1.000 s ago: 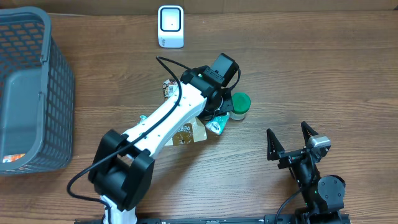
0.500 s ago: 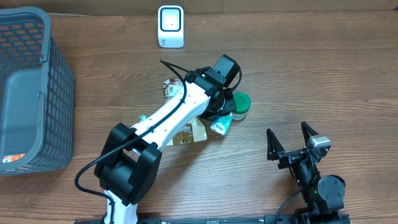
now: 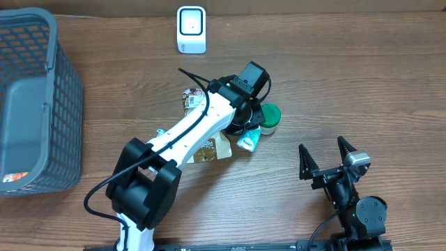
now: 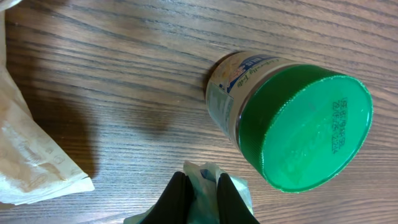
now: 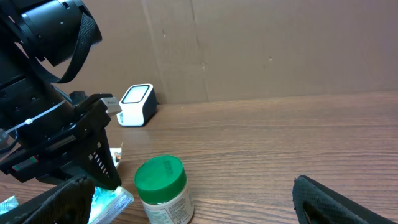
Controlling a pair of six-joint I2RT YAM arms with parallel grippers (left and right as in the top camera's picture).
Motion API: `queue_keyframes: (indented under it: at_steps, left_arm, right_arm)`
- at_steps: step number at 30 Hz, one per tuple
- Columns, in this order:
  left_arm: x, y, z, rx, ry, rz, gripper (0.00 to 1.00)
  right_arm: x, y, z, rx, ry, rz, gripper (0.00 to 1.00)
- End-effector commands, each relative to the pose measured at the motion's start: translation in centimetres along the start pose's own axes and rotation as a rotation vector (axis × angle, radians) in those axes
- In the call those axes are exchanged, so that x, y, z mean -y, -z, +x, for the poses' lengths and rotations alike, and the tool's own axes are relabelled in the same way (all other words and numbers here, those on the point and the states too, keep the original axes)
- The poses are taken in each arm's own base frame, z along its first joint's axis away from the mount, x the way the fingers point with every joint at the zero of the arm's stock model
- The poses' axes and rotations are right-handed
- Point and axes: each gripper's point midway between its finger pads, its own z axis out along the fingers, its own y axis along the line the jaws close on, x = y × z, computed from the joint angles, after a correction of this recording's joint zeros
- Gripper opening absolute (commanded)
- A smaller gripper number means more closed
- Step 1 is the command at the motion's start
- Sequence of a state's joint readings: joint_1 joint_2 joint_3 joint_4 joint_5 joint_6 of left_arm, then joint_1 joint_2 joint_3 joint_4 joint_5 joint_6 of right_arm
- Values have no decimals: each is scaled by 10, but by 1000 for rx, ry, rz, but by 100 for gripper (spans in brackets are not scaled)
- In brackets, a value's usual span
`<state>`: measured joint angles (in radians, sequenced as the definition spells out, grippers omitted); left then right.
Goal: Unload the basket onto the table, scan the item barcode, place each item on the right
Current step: 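Carry the mint pack with the left gripper and set it beside the jar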
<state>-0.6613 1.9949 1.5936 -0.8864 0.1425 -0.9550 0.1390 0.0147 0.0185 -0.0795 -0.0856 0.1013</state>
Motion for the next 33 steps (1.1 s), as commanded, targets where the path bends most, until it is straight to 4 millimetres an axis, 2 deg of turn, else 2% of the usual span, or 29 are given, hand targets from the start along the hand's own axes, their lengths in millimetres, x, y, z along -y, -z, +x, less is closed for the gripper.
queue_keyframes:
  at_steps: [1,13,14,15,17,18,20,27,29,33]
  left_arm:
    - [-5,-6,0,10,26,-31,4]
    - [-10,-6,-8,61,88,-59,4]
    - [-10,-6,-8,61,88,-59,8]
    - [-10,-6,-8,60,87,-59,28]
    - [-10,-6,-8,60,75,-59,77]
    - [-10,-6,-8,60,59,-59,90]
    - [-11,-6,-9,65,27,-64,100]
    - [-7,0,-20,88,-160,-50,100]
    - [-5,13,-26,101,-208,-42,100]
    - [6,66,-45,161,-284,-4,99]
  right_arm:
    - [1,0,1,6,1,5,100]
    - [1,0,2,5,1,5,100]
    - [1,0,2,5,1,5,100]
    - [1,0,2,5,1,5,100]
    - [1,0,2,5,1,5,100]
    - [1,0,2,5,1,5,100]
    - [1,0,2,5,1,5,100]
    - [1,0,2,5,1,5,100]
    - [1,0,2,5,1,5,100]
    - [1,0,2,5,1,5,100]
